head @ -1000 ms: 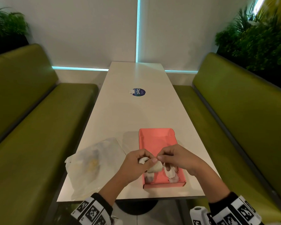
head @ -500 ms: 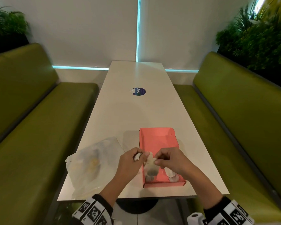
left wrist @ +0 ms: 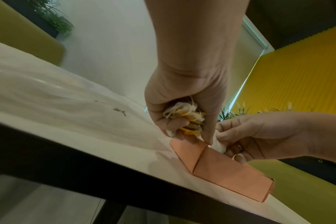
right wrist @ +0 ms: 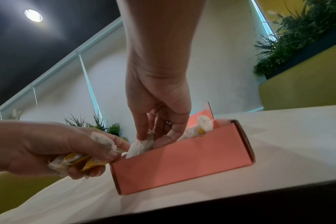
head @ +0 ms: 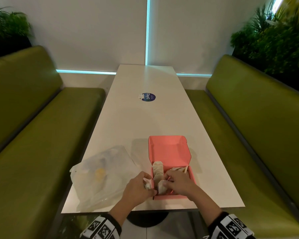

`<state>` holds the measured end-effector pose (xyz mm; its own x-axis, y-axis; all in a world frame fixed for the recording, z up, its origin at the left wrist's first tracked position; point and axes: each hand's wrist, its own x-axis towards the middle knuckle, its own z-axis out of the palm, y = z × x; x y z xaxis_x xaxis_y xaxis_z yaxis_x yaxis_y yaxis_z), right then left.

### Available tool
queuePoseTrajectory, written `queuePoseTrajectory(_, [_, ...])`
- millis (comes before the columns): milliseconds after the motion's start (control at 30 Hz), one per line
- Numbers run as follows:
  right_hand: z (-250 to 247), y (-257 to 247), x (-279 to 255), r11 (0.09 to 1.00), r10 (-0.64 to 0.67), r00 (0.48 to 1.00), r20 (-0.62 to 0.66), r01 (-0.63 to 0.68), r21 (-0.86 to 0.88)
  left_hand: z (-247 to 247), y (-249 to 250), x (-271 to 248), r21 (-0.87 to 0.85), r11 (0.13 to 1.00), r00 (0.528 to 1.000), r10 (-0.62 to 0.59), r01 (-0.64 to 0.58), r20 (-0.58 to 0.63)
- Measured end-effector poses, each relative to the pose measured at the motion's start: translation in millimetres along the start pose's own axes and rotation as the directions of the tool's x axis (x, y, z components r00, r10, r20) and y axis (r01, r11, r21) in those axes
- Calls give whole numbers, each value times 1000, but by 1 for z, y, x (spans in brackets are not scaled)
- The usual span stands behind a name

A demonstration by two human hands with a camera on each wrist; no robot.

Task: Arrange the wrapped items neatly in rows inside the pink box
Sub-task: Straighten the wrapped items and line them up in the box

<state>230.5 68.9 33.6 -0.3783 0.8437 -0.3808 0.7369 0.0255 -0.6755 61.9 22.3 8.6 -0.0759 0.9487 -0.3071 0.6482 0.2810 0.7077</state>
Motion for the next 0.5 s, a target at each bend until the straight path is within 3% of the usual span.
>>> queuePoseTrajectory(133, [10,-1,8,999,43,999,1,-43,31,1,1,1,23,1000,1000,-17,17,-2])
queuePoseTrajectory(333, [22,-6,15,992,95,980,-173,-80,93,1,0,2,38,999,999,-33,32,2])
queuePoseTrajectory(500, [17,0,12,980,82,976,-202,-42,197,2,-1,2,29,997,997,-69,69,17])
